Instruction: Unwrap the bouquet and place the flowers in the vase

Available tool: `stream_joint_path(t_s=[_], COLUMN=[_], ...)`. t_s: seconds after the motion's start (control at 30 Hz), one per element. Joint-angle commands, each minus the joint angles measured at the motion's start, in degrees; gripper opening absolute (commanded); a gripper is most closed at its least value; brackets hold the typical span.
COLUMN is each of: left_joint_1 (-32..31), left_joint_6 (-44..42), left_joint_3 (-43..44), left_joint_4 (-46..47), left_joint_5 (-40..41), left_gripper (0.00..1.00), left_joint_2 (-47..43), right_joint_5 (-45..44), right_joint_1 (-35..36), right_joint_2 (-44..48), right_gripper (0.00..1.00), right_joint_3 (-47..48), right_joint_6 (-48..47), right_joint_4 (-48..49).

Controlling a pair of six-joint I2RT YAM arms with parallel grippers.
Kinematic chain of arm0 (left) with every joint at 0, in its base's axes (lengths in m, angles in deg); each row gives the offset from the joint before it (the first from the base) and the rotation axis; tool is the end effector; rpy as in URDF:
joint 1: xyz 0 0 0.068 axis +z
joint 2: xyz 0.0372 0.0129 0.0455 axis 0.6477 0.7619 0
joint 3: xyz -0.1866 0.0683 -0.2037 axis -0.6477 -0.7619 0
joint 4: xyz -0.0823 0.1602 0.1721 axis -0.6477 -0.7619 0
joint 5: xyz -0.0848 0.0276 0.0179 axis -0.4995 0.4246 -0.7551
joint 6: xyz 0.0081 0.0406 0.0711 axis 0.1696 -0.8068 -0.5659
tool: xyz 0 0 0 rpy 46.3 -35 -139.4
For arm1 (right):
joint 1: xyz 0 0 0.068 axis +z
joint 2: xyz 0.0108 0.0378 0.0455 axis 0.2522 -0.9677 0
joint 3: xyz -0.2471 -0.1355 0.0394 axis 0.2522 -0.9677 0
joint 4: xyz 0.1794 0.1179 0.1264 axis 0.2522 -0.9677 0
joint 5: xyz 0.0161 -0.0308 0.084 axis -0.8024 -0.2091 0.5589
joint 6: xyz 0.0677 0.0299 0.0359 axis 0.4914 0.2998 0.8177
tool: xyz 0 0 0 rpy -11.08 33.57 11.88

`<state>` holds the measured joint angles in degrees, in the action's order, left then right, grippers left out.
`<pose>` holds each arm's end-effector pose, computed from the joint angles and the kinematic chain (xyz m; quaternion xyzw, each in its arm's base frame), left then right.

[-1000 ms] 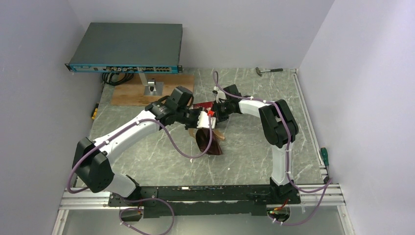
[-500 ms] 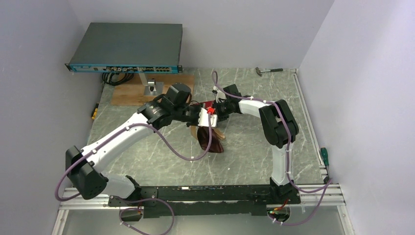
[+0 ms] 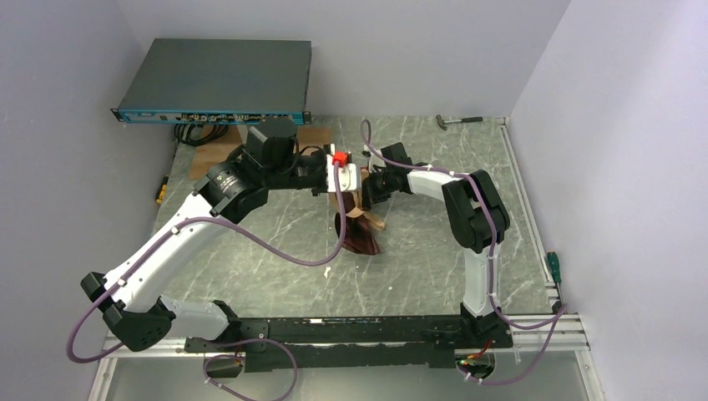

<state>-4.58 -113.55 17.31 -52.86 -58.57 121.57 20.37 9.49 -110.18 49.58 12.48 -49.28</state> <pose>0.1758 -0.2234 0.4554 0.6521 0.4600 -0.2024 0.5677 0.3883 0.2128 0.1314 -0.1908 0.9020 0.3229 0.2140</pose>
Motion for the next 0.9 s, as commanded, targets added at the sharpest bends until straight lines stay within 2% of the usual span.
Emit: stream_joint_path(t_s=[0.0,0.13,0.23,0.4,0.5,0.53,0.6,0.67,0.77,0.87], left_joint_1=[-0.4,-0.4,-0.4,-1.28,-2.46,-2.54,-2.58,-2.53,-1.44,1.84], left_joint_6=[6.87,7.43,3.55,-3.67,-9.14,-10.44,-13.18,-12.44,-8.14,-5.44], left_joint_3=[5.3,9.05,7.19,-2.3,-9.85,-12.72,-16.06,-17.71,-18.2,-16.98], left_joint_4=[0.86,-3.24,-10.36,-22.82,-27.15,-27.9,-28.9,-27.81,-23.57,-21.46], left_joint_5=[1.26,0.4,-4.14,-9.91,-9.68,-9.26,-8.02,-6.78,-6.13,-7.92], left_gripper=[0.0,0.0,0.0,0.0,0.0,0.06,0.29,0.47,0.56,0.6], left_joint_2=[-1.53,-0.65,-1.57,-3.42,-4.13,-4.31,-4.34,-4.45,-4.21,-2.6], right_joint_5=[-8.96,-8.71,-8.26,-6.64,-5.38,-4.96,-3.63,-1.83,-0.08,1.23], right_joint_1=[-0.02,0.07,0.11,0.11,0.15,0.16,0.16,0.09,0.07,0.07], right_joint_2=[-1.53,-1.59,-1.58,-1.12,-0.52,-0.25,-0.09,0.11,0.79,1.87], right_gripper=[0.0,0.0,0.0,0.0,0.0,0.0,0.0,0.11,0.45,0.51], right_joint_3=[-1.83,-1.9,-1.92,-1.58,-1.48,-1.44,-0.74,0.27,1.49,2.98], right_joint_6=[-3.84,-3.78,-3.56,-2.46,-1.93,-1.67,-1.13,-0.56,0.99,1.58], right_joint_4=[-1.25,-1.32,-1.17,-1.12,-1.16,-1.36,-2.23,-3.51,-4.83,-6.21])
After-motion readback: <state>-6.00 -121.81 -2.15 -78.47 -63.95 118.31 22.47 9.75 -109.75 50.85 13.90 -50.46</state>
